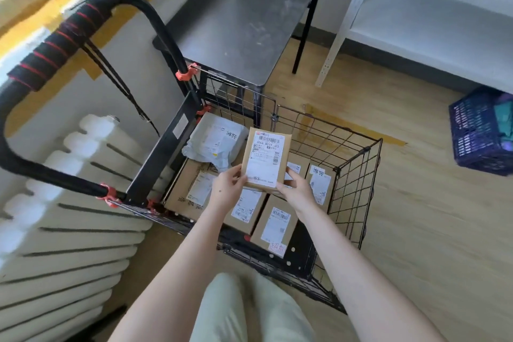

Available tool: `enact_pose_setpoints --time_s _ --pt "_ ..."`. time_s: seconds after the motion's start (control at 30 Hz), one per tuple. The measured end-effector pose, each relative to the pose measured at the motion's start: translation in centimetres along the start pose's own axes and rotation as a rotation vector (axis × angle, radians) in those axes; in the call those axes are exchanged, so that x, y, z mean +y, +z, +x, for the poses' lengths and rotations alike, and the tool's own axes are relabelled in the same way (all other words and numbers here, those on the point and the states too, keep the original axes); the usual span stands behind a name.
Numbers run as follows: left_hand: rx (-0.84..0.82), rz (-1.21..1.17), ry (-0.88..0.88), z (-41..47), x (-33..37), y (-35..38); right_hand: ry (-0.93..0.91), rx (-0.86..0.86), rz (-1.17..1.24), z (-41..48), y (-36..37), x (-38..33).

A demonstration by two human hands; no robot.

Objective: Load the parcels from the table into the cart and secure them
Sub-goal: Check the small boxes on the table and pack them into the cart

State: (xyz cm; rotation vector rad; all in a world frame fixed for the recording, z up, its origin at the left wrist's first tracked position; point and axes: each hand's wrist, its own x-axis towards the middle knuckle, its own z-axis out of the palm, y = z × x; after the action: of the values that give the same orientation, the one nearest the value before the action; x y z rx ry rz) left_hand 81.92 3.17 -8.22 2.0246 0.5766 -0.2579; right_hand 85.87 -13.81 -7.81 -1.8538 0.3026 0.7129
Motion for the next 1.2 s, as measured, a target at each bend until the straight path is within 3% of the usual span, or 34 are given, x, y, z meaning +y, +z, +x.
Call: enact_pose_setpoints --time_s 0.3,0.63,0.9,1.2 --pt "-0.075 0.016 -0.118 10.2 -6.3 3.3 0.128 0.011 -0.006 10.5 3.6 3.8" --pt "0.024 0.027 -0.181 19.3 -14.1 7.3 0.224 0.047 0.065 20.3 8.0 8.2" --pt "0.095 -0.174 -0.135 21.4 -16.9 9.7 0.274 0.104 0.066 25.2 10.3 9.9" --pt "0.007 -0.018 -0.1 20.8 -16.2 10.4 0.279 0.203 0.028 26.3 11.9 11.0"
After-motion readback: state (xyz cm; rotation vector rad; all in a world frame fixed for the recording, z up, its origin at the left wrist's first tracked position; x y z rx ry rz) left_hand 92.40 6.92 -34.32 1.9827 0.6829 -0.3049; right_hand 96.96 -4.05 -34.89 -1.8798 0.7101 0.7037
